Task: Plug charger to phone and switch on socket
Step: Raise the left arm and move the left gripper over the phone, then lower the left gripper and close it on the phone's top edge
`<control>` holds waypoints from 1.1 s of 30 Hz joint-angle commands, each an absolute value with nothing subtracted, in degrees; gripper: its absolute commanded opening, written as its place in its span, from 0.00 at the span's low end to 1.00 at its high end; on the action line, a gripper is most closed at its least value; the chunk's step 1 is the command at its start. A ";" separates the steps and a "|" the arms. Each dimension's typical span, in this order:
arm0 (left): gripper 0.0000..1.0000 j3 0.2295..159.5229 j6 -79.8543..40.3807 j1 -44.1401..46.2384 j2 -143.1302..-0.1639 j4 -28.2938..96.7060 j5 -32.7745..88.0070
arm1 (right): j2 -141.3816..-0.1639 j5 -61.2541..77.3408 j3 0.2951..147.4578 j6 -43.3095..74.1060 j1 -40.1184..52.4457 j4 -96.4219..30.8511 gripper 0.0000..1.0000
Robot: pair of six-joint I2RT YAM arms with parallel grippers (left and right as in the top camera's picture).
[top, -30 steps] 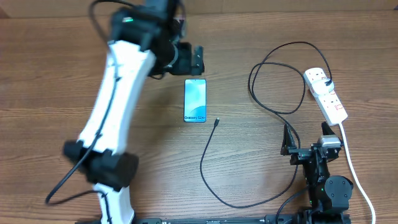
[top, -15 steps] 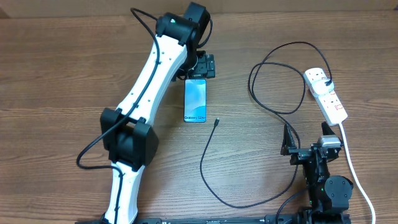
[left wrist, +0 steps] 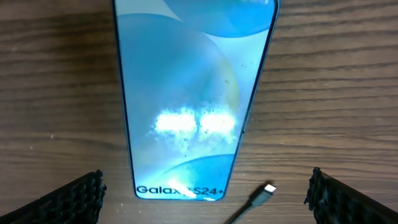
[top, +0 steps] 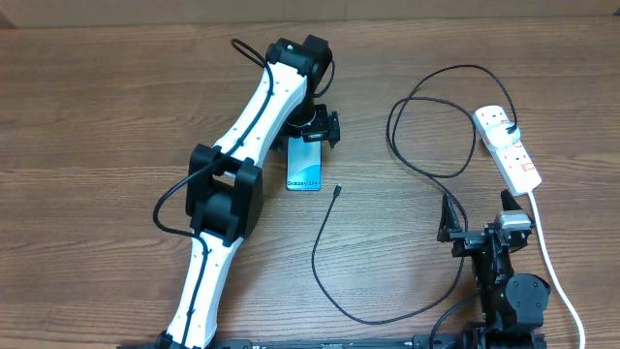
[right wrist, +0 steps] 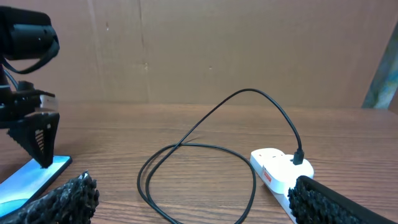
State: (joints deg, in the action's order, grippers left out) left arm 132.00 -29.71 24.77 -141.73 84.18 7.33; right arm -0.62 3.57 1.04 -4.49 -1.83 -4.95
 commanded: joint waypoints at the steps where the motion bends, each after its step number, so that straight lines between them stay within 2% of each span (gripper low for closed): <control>1: 1.00 133.34 -25.04 25.65 -143.11 84.20 6.28 | -0.16 3.07 0.47 -4.36 -1.65 -4.64 1.00; 16: 1.00 131.72 -22.09 26.68 -143.15 83.68 3.84 | -0.16 3.07 0.47 -4.36 -1.65 -4.64 1.00; 24: 1.00 128.22 -27.51 26.61 -143.15 80.99 -0.69 | -0.16 3.07 0.47 -4.36 -1.65 -4.64 1.00; 33: 0.99 123.79 -31.44 26.94 -143.15 75.88 0.03 | -0.16 3.07 0.47 -4.36 -1.65 -4.64 1.00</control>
State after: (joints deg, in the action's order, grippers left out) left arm 124.95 -28.18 26.55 -142.30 76.47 0.99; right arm -0.62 3.57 1.04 -4.49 -1.83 -4.95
